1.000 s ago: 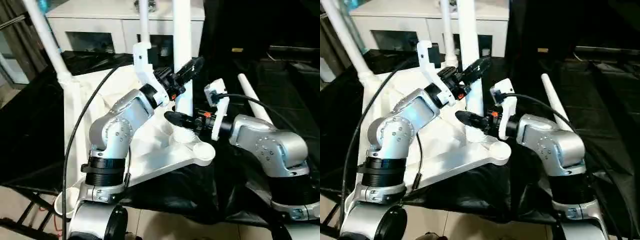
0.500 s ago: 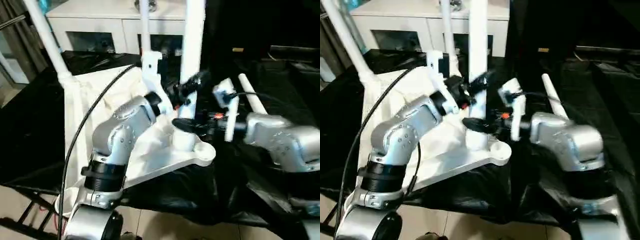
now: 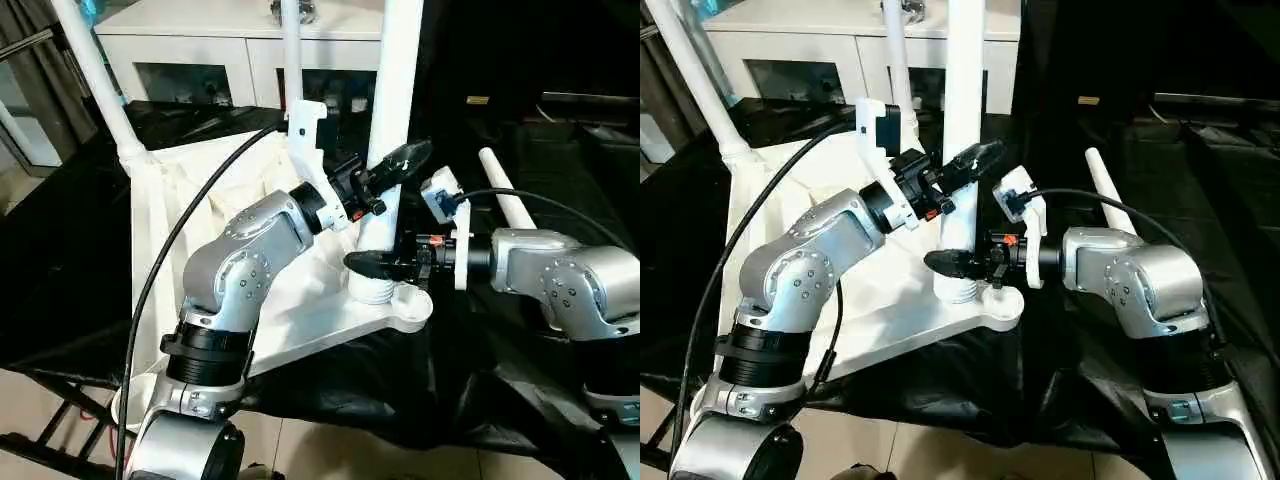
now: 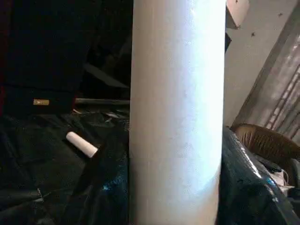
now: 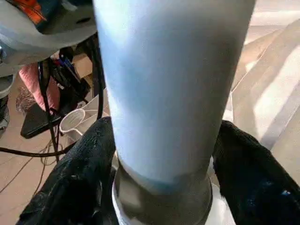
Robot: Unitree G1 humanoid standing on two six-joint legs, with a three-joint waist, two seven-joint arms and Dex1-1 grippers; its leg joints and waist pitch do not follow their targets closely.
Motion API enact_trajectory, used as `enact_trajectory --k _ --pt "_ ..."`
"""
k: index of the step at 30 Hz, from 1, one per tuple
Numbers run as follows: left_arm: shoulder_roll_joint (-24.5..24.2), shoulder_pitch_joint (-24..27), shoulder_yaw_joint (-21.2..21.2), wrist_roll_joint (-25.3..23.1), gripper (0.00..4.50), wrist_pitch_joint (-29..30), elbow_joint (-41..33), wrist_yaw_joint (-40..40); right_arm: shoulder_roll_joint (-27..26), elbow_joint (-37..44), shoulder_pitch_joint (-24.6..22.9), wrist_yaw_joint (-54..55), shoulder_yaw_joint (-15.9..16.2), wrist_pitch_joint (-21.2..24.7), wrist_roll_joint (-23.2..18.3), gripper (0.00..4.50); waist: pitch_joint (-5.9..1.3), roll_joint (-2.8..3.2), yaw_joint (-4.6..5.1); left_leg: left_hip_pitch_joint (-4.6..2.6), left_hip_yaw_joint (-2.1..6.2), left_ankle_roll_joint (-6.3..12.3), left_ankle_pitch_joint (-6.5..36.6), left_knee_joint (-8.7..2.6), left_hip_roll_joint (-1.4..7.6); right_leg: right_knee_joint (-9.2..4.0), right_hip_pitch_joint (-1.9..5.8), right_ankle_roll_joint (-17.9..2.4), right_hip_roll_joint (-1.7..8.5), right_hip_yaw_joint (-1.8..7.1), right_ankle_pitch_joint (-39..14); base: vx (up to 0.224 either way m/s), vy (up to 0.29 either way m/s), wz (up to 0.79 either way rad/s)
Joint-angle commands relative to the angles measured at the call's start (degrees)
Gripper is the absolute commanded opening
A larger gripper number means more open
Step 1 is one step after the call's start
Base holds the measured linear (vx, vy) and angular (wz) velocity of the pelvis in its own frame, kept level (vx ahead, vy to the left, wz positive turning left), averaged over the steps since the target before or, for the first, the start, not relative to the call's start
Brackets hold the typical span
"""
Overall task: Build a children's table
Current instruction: Pick table leg
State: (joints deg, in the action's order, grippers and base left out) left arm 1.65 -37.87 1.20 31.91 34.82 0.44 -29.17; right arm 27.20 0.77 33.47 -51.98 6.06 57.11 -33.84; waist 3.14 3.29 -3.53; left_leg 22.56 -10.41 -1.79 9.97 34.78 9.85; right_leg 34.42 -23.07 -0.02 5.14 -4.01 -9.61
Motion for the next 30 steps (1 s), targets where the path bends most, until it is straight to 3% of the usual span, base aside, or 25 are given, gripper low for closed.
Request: enact_trajectory --k 1,9,21,24,26,30 --pt "-0.2 0.2 0.7 1.1 1.87 -0.1 -1.9 -1.0 0.1 -0.8 0.8 -0.2 0.0 0.4 0.0 3.09 -4.45 -1.24 -0.25 -0.89 1.03 2.86 7.8 -3.34 2.60 -4.10 3.23 -11.5 2.87 2.17 -13.4 0.000 0.000 0.00" --pt "-0.6 0.6 1.4 1.4 1.87 0.6 -2.3 -2.4 -0.5 -1.4 1.2 -0.2 -0.6 -0.2 -0.5 2.37 -4.45 -1.23 -0.20 -0.86 0.99 2.90 8.0 -3.30 2.52 -4.11 3.28 -11.6 2.84 2.14 -13.3 0.000 0.000 0.00" --pt "-0.7 0.6 1.6 0.3 1.87 0.0 -2.1 -1.2 -0.7 -1.5 1.1 -0.4 -1.0 -0.8 -0.5 2.05 -4.49 -1.07 -0.22 -0.90 1.03 2.76 7.9 -3.32 2.57 -3.96 3.30 -12.0 2.82 2.15 -12.4 0.000 0.000 0.00" --pt "-0.3 0.3 0.7 1.5 2.57 1.2 -1.7 -1.0 -0.9 -1.4 0.9 -0.2 -1.1 -0.9 -0.5 2.04 -4.50 -1.05 -0.24 -0.90 1.03 2.77 8.0 -3.29 2.54 -3.97 3.34 -12.0 2.84 2.14 -12.3 0.000 0.000 0.00" --pt "-0.7 0.3 0.8 2.4 2.63 1.3 -2.1 -2.4 -1.3 -1.5 0.5 0.4 -1.3 -1.6 -0.2 2.02 -4.53 -1.12 -0.24 -0.91 1.02 2.84 7.8 -3.28 2.52 -3.93 3.31 -12.1 2.82 2.14 -12.4 0.000 0.000 0.00" --pt "0.2 0.8 0.3 0.4 3.02 -4.7 -2.1 -1.8 -3.7 -1.5 -0.8 3.5 -3.4 -3.5 -0.4 1.98 -4.50 -1.17 -0.15 -0.86 1.00 2.83 7.9 -3.32 2.57 -4.08 3.24 -11.7 2.88 2.17 -12.9 0.000 0.000 0.00"
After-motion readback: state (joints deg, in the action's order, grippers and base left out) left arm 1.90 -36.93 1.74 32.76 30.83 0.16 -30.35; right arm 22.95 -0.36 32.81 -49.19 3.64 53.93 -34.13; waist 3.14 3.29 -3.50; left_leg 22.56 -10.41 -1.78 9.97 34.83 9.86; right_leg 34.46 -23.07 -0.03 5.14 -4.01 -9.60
